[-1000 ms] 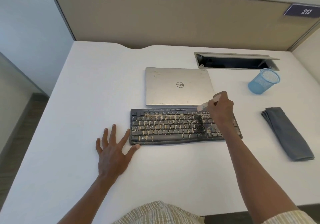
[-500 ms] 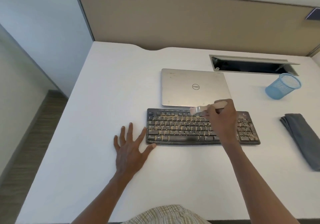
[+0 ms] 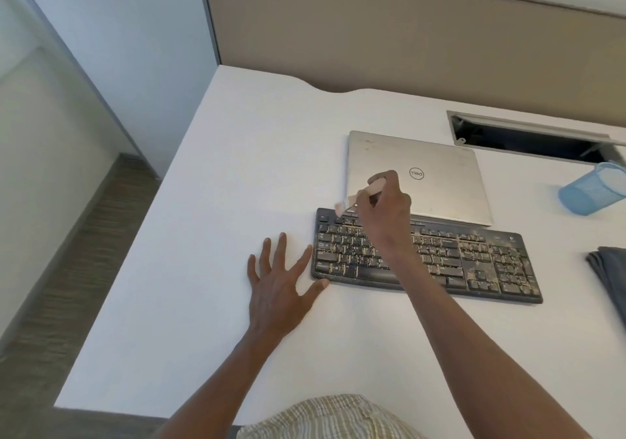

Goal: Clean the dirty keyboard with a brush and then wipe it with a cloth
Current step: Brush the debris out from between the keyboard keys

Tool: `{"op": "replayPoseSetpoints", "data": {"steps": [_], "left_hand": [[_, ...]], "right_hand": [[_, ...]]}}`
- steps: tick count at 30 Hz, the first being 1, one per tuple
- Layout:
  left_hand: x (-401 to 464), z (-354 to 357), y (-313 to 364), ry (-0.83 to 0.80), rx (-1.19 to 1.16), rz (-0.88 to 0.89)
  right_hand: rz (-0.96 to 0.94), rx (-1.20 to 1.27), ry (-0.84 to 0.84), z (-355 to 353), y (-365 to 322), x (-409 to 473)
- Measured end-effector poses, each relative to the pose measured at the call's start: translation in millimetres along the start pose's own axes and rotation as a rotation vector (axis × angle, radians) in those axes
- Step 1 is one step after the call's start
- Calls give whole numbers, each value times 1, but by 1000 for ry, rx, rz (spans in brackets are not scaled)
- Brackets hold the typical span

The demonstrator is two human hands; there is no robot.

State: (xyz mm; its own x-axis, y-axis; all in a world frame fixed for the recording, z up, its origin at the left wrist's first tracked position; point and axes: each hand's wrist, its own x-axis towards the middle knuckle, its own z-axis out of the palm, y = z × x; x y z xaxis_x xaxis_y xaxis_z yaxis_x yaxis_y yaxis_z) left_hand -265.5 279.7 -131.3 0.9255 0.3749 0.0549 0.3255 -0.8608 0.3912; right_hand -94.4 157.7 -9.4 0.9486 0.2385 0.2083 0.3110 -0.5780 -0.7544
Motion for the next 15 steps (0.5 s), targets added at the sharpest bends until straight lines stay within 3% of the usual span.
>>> {"op": "replayPoseSetpoints", "data": {"steps": [11,15], "left_hand": [[1,3,-1,5,27,-7],[1,4,-1,9,38,-9]], "right_hand": [[-64,-183,-147,5,9,6],[-40,-106,-115,1,8,6]]}}
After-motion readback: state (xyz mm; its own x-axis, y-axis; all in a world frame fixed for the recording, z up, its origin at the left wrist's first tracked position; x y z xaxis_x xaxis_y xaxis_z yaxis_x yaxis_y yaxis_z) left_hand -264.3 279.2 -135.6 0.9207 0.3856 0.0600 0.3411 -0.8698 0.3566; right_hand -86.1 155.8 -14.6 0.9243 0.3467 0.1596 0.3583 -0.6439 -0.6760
